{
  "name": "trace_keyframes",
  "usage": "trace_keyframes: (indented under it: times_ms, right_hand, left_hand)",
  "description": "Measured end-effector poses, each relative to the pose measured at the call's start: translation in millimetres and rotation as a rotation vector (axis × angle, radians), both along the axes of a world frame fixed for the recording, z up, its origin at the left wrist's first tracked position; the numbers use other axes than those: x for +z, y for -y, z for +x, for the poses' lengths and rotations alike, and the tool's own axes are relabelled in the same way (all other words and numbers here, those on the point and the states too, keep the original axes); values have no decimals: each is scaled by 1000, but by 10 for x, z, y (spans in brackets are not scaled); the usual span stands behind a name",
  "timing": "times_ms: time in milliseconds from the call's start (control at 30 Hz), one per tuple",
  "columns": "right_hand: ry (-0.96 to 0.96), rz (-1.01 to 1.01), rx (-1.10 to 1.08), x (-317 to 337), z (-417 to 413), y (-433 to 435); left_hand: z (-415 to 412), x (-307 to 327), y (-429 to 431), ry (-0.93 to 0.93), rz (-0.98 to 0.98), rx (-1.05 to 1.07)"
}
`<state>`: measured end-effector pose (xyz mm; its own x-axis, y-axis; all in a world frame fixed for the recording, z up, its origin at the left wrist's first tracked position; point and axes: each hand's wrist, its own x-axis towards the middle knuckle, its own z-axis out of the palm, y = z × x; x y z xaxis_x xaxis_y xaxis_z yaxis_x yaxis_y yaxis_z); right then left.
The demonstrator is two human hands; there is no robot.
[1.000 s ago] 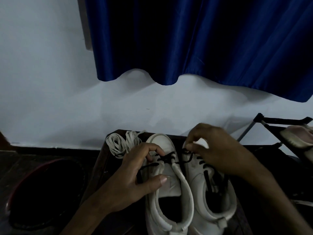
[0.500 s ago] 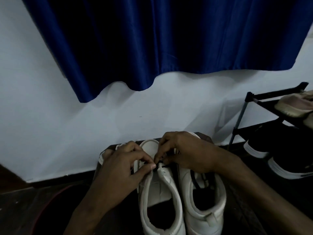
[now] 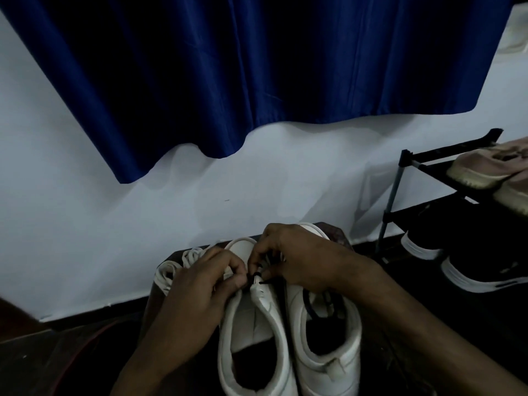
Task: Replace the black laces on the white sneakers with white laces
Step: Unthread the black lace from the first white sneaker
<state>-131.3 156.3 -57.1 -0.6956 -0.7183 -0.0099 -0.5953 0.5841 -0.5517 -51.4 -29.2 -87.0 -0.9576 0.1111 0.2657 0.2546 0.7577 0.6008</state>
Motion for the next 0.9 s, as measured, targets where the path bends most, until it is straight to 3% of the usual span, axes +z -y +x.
trace_keyframes:
  times_ms: [100, 167, 300, 467, 500, 600, 633, 700, 800, 900]
  right_hand:
    - [-4, 2, -7, 2, -4, -12]
    - [-20, 10, -19, 4, -8, -23]
    - [-24, 34, -24, 6, -6, -19]
    - [-2, 30, -29, 10, 5, 15]
    - [4, 23, -32, 5, 4, 14]
    - [9, 8, -56, -12, 5, 1]
    - [7, 8, -60, -14, 2, 1]
    - [15, 6, -67, -15, 0, 5]
    - [20, 9, -76, -16, 3, 17]
    - [18, 12, -82, -22, 4, 20]
  left_hand:
    - [37, -23, -19, 181, 577, 38]
    - [35, 6, -43, 184, 702, 55]
    - [-2, 15, 28, 118, 341, 9]
    - [4, 57, 3, 6, 215, 40]
    - [5, 34, -7, 22, 272, 72]
    - [29, 7, 21, 219, 937, 236]
    - [45, 18, 31, 268, 1054, 267]
    - [67, -6, 68, 286, 977, 247]
    - [68, 33, 86, 178, 611, 100]
    - [57, 24, 78, 171, 470, 3]
